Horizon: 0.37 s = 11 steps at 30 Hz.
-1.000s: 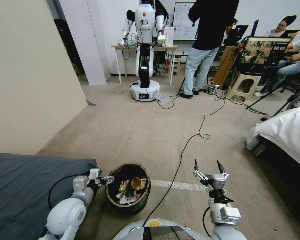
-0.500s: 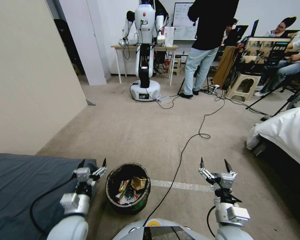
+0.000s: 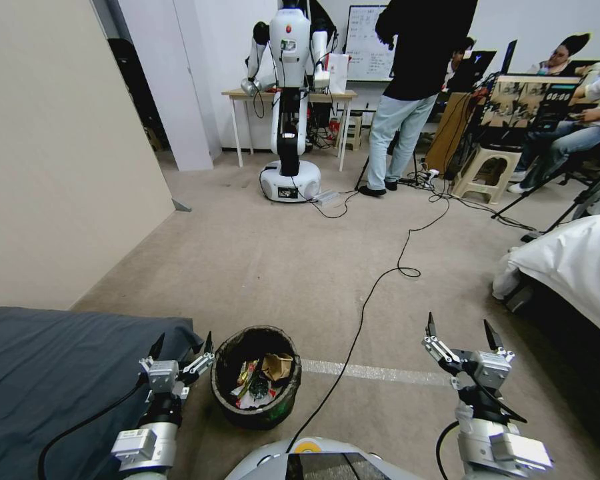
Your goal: Pick up the trash bin, then pick up the garbage from the floor and place it into the trash bin.
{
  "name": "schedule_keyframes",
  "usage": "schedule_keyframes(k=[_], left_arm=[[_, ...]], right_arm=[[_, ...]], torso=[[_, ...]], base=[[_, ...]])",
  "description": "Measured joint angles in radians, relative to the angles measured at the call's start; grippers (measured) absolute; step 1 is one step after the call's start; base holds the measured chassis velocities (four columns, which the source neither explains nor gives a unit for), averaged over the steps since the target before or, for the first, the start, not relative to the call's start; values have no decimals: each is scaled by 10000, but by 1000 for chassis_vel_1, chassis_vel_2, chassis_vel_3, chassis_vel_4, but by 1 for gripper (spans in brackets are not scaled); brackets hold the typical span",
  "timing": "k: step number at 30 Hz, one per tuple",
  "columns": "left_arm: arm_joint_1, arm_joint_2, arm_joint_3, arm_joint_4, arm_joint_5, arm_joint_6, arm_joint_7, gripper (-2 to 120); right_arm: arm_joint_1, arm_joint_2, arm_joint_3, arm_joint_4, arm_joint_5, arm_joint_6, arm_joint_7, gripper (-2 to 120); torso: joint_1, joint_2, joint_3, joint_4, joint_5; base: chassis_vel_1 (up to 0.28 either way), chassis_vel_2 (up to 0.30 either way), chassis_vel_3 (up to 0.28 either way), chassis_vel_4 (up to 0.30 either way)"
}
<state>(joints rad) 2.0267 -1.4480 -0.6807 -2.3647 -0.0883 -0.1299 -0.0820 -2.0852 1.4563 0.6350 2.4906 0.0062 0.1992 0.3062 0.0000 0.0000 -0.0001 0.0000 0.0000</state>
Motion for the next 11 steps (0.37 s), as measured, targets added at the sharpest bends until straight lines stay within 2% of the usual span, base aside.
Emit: schedule_keyframes(k=[11], left_arm=[[-18, 7, 3, 0, -10, 40, -6, 100]], right_arm=[[9, -2, -7, -11, -2, 1, -9, 100]], torso=[[0, 0, 0, 0, 0]], base=[[0, 0, 0, 0]])
